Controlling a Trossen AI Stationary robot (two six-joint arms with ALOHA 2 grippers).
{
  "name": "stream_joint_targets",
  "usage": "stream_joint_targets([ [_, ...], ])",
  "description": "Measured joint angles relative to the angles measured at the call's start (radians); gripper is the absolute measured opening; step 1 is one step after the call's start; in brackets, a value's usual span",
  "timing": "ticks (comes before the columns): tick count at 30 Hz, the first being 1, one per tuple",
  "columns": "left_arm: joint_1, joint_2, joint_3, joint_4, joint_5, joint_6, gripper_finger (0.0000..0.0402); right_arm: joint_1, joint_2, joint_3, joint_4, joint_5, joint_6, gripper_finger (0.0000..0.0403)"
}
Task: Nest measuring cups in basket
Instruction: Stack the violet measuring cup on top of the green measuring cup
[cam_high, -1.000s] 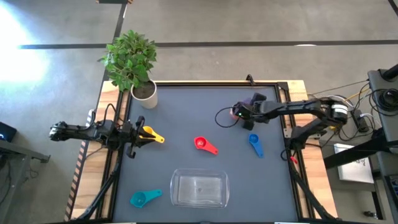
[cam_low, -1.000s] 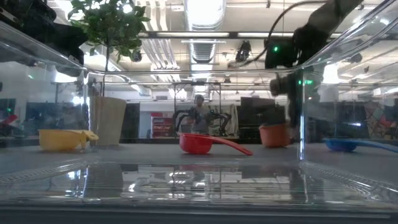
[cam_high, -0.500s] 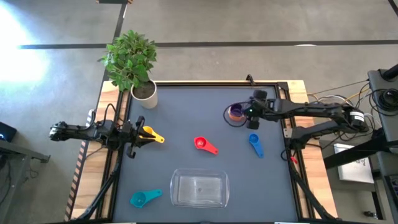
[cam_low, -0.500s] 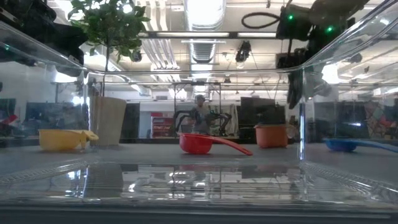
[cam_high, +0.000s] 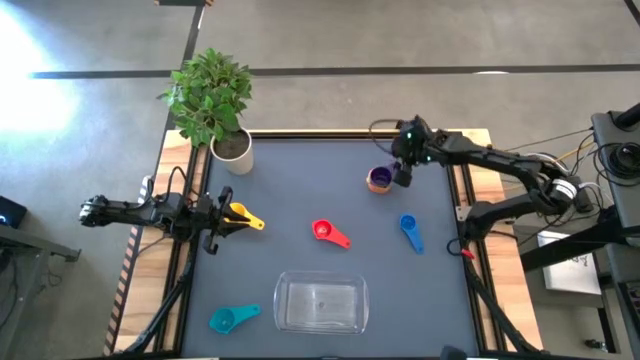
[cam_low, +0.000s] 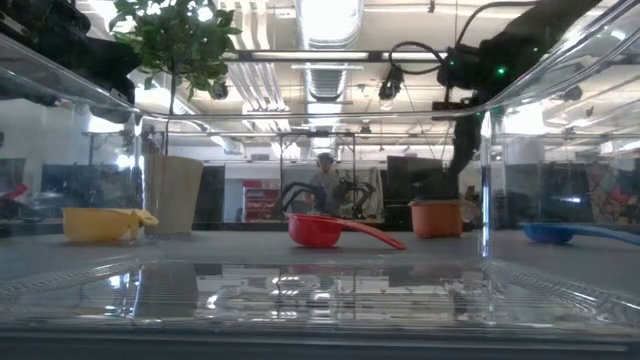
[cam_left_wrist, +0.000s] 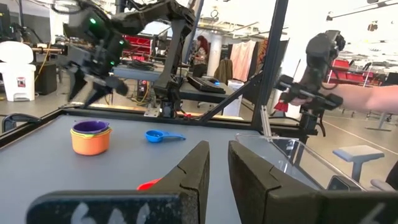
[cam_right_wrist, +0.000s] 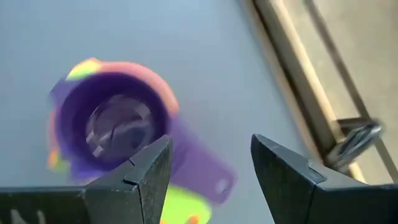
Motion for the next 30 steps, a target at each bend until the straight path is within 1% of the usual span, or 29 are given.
stream_joint_targets([
  [3, 0.000, 0.000, 0.000, 0.000, 0.000, 0.000, 0.0041, -0.043, 0.055, 0.051, 0.010, 0.002, 0.000, 0.0203],
  [7, 0.000, 0.000, 0.000, 0.000, 0.000, 0.000, 0.0041, -0.077, 0.171, 0.109, -0.030, 0.004, -0.010, 0.0199],
  [11, 0.000, 0.000, 0.000, 0.000, 0.000, 0.000, 0.0041, -0.080, 0.272, 0.166, -0.108, 0.003, -0.029, 0.0199],
  [15, 0.000, 0.000, 0.000, 0.000, 0.000, 0.000, 0.0041, -0.080, 0.311, 0.210, -0.201, 0.004, -0.027, 0.0199],
  [19, 0.000, 0.000, 0.000, 0.000, 0.000, 0.000, 0.0041, -0.078, 0.285, 0.226, -0.283, 0.003, 0.002, 0.0199],
  [22, 0.000, 0.000, 0.000, 0.000, 0.000, 0.000, 0.0041, -0.068, 0.218, 0.218, -0.304, -0.005, 0.012, 0.0199],
  [24, 0.000, 0.000, 0.000, 0.000, 0.000, 0.000, 0.0041, -0.057, 0.171, 0.203, -0.318, -0.040, 0.018, 0.0199],
  [26, 0.000, 0.000, 0.000, 0.000, 0.000, 0.000, 0.0041, -0.045, 0.125, 0.185, -0.320, -0.075, 0.027, 0.0199],
  [30, 0.000, 0.000, 0.000, 0.000, 0.000, 0.000, 0.0041, -0.037, 0.053, 0.173, -0.286, -0.066, 0.040, 0.0199],
])
